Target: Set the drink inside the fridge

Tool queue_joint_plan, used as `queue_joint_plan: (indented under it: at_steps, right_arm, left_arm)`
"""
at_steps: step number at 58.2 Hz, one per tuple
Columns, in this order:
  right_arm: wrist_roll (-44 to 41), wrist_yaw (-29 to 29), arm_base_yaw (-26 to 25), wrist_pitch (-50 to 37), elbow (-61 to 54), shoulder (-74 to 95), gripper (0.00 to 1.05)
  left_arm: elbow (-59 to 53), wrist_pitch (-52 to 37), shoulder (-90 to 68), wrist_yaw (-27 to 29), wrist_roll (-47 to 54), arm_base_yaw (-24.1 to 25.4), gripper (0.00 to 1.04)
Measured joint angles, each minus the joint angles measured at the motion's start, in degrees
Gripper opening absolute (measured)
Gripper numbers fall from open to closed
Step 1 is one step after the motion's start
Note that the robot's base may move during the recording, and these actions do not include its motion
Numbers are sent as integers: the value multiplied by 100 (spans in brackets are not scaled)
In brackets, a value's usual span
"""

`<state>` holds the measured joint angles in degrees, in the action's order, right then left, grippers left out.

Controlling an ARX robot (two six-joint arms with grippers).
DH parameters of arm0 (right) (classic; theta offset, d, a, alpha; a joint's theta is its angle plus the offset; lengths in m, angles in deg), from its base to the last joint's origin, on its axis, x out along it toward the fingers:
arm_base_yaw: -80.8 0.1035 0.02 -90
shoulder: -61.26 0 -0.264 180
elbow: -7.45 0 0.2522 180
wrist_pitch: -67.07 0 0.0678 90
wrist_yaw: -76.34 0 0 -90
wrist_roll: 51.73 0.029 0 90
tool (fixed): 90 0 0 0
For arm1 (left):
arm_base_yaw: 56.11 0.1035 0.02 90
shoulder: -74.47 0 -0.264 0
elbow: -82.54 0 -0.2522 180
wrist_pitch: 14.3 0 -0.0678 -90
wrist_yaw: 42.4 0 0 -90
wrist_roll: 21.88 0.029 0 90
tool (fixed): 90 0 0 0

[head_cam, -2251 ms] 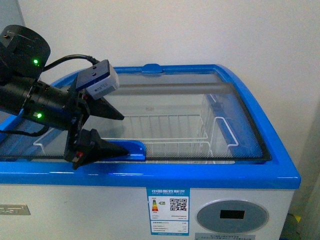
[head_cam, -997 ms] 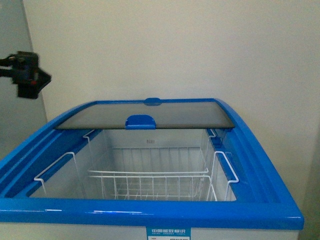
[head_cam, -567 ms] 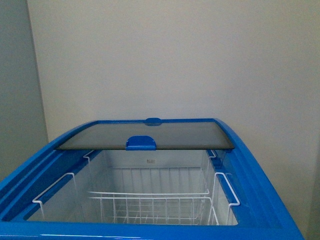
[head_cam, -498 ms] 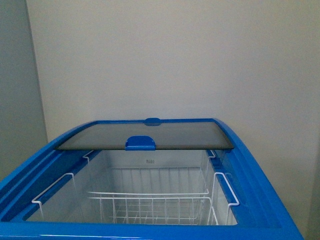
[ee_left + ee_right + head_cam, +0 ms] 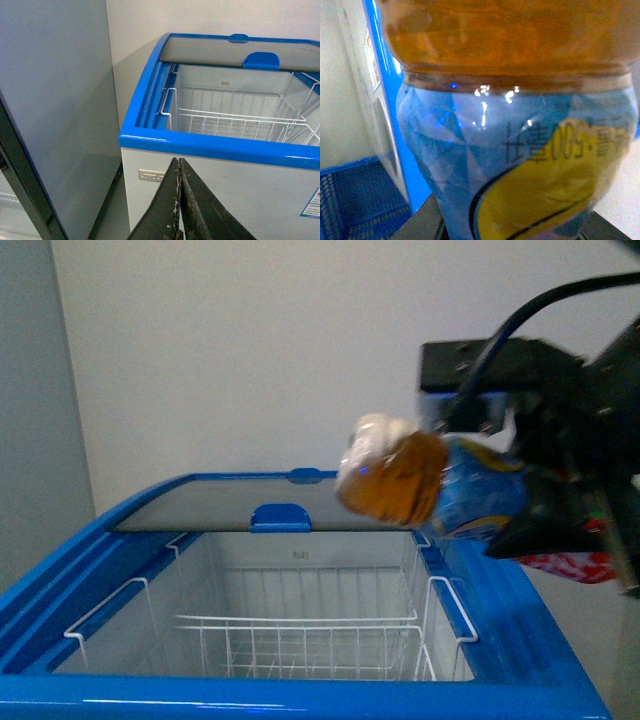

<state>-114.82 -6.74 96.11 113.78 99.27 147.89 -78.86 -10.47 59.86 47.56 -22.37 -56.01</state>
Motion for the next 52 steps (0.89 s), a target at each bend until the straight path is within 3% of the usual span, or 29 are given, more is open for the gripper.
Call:
queue_joint_plan:
  at_steps: [13,16,19,52]
  right_arm:
    - [-470,-210,750,-907,1038,1687,36]
    - [-533,-273,809,-1019,1248,2013,36]
    - [-549,-345,820,-1110,1512,2376,36]
    - [83,-487,717,-684,4371,5003,36]
  left_arm:
    - [-179,166,350,0,2,0,3]
    - [-184,605,673,0,2,0,3]
    - [-240,964,1067,0,2,0,3]
    - [-396,994,1425,2,4,-4,3]
